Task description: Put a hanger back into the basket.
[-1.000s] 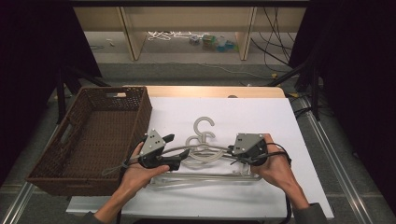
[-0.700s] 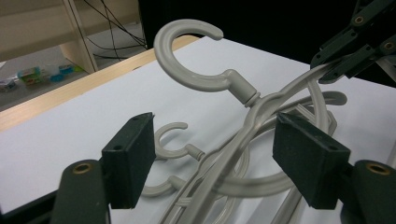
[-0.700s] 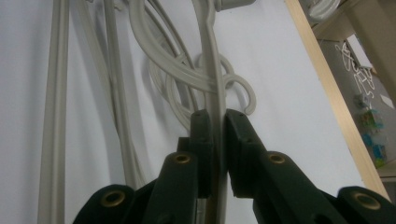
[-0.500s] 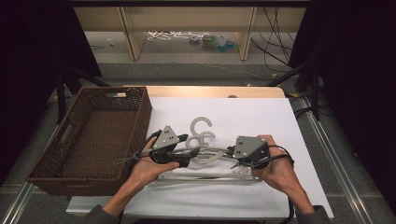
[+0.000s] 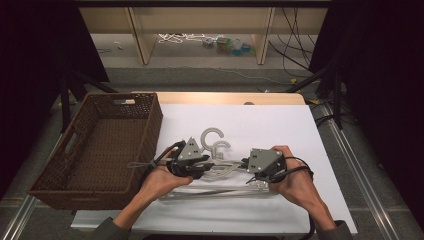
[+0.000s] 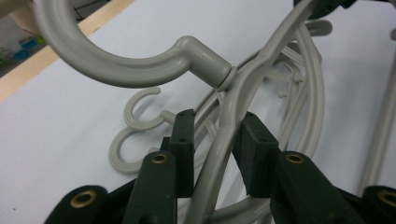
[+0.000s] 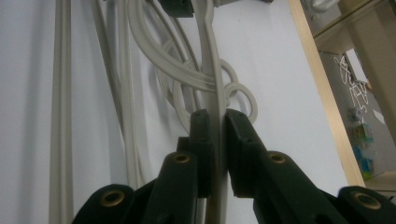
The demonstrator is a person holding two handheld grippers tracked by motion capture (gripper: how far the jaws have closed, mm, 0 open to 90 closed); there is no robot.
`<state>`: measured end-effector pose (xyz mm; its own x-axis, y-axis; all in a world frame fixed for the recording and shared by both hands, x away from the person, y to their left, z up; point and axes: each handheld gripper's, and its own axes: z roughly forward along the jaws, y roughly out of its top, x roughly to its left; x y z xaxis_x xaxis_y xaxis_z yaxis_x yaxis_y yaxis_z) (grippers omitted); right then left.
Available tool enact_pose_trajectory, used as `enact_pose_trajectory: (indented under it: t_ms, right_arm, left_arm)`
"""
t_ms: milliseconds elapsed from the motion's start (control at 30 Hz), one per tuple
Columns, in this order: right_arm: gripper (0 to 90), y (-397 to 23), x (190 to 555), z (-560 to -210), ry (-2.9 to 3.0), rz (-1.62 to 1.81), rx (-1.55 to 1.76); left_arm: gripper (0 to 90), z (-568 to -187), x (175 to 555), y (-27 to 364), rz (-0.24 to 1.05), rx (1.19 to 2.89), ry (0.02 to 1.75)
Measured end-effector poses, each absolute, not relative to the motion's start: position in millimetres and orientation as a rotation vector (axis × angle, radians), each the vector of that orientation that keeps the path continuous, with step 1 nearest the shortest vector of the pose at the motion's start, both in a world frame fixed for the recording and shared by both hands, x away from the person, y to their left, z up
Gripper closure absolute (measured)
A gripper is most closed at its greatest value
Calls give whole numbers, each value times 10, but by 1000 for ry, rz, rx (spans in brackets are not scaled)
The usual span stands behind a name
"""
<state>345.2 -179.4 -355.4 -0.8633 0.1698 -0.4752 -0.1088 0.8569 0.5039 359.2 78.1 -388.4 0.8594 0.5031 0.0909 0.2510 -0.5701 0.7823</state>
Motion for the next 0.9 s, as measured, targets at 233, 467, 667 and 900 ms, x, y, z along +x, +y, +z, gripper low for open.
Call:
enact_pose_trajectory:
  t_ms: [233, 467, 667, 900]
  right_arm:
    - [784, -1794, 3469, -3566, 2491, 701, 29]
    - [508, -1840, 3454, -3502, 2432, 867, 317]
    - [333, -1955, 3438, -3378, 2282, 1098, 525]
    - [302, -2057, 3422, -3378, 2183, 1179, 612]
  left_arm:
    - [773, -3870, 3554, 773, 307, 2228, 482]
    - [818, -3770, 3487, 803, 300, 2206, 483]
    - [818, -3696, 3492, 969, 303, 2202, 551]
    - [818, -3589, 3518, 1156, 342, 2173, 608]
